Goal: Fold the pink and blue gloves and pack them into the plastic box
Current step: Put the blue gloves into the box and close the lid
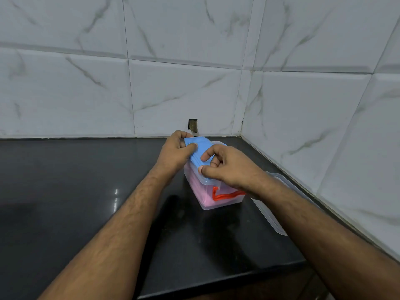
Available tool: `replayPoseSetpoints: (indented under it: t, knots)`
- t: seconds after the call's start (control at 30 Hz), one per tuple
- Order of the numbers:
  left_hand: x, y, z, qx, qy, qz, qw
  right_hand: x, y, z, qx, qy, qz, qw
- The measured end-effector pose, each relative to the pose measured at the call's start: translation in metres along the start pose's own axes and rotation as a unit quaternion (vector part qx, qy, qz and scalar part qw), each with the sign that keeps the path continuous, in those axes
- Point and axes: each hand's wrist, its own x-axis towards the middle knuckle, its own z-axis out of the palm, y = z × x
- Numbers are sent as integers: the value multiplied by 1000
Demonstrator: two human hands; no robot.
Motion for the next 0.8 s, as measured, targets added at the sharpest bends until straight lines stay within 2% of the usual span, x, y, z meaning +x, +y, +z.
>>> replayPoseSetpoints:
  t: [0.07, 0.17, 0.37, 0.5, 0.8]
  knots:
    - [3, -1, -1, -34, -23, -14, 999, 1, -1, 1, 24, -1, 23, 999]
    - [5, 1, -2, -53, -50, -26, 997, 4, -4, 4, -3, -14, 37, 999]
    - [10, 6, 1, 59, -71, 12, 996, 11, -10, 3, -50, -59, 71, 994]
    - [12, 9, 6, 143, -42, 15, 989, 10, -9, 2, -65, -66, 55, 994]
    - [1, 12, 12, 174, 0, 18, 985, 6, -6, -1, -81, -78, 23, 993]
